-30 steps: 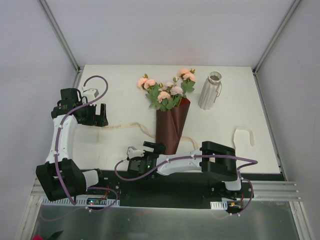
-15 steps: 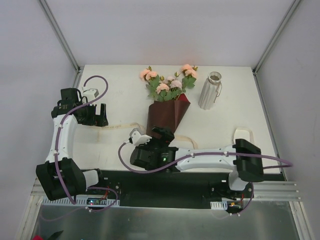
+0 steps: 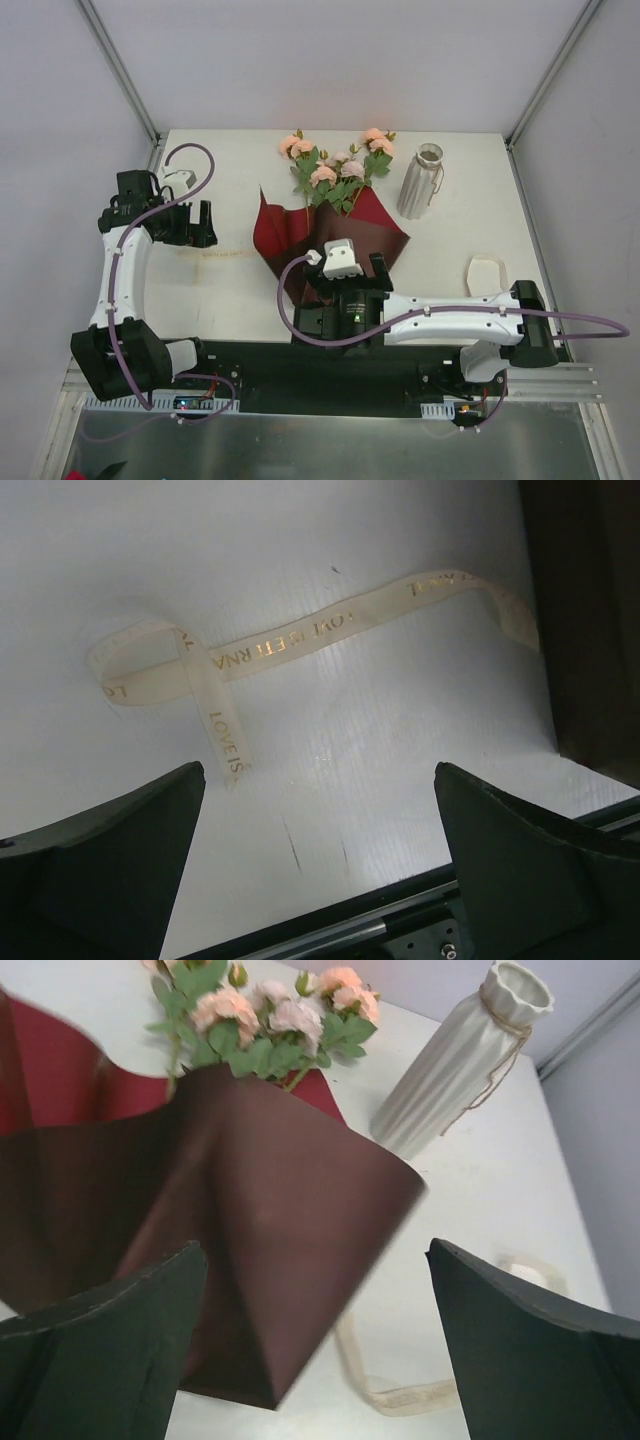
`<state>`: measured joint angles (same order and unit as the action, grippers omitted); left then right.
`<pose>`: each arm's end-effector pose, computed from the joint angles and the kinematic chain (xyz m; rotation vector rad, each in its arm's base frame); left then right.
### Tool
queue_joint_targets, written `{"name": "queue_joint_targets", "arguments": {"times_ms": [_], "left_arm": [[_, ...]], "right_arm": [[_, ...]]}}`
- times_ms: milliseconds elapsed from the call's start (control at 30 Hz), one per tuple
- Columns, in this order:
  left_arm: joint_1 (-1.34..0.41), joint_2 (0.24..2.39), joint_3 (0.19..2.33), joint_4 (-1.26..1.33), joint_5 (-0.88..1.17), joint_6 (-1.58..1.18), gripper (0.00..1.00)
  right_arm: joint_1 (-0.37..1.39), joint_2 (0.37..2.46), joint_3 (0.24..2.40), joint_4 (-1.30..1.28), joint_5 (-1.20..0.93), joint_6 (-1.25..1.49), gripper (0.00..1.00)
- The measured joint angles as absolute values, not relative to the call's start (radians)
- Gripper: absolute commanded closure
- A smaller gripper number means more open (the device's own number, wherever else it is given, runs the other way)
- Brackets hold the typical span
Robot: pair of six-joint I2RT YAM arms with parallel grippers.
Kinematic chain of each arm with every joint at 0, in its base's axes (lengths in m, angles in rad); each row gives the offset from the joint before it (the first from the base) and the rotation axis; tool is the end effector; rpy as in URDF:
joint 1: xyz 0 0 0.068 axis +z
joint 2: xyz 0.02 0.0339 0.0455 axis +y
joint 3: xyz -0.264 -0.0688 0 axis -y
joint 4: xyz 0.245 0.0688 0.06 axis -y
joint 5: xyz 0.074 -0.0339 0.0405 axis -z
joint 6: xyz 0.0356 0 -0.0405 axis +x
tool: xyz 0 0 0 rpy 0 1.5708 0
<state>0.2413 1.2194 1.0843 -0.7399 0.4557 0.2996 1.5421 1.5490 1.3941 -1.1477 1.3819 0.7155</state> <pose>0.2445 0.0440 0.3065 0.2651 2.3354 -0.2964 0.0432 0.2858 0.3211 -0.5270 1.6904 -0.4079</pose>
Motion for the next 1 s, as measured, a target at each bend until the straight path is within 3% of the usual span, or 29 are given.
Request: {"name": "queue_joint_targets", "arguments": {"times_ms": [267,467,700,867,1000], "left_arm": [[0.241,1.194,1.155,-0.776,0.463,0.3,0.01],[0.241,1.173,1.288,-0.813,0.406,0.301,0.01],[0.135,1.2,1.5,-0.886,0.465,0.3,0.01],[-0.123,1.349,1.524,-0.895,0.557,0.302,0.01],[-0.185,1.596,1.538,-0.881,0.632,0.303,0.01]], "right_arm": [[1.544,1.575,1.642,-1.298,1.436,0.985,0.04],[1.301,1.56,1.851,-1.287,1.446,0.876,0.04],[0.759,1.356,1.492,-0.896,0.834,0.401,0.04],[0.696,1.346,1.45,-0.754,0.584,0.257,0.04],[0.697,1.282,1.444,-0.694,0.535,0.192,0.04]]}}
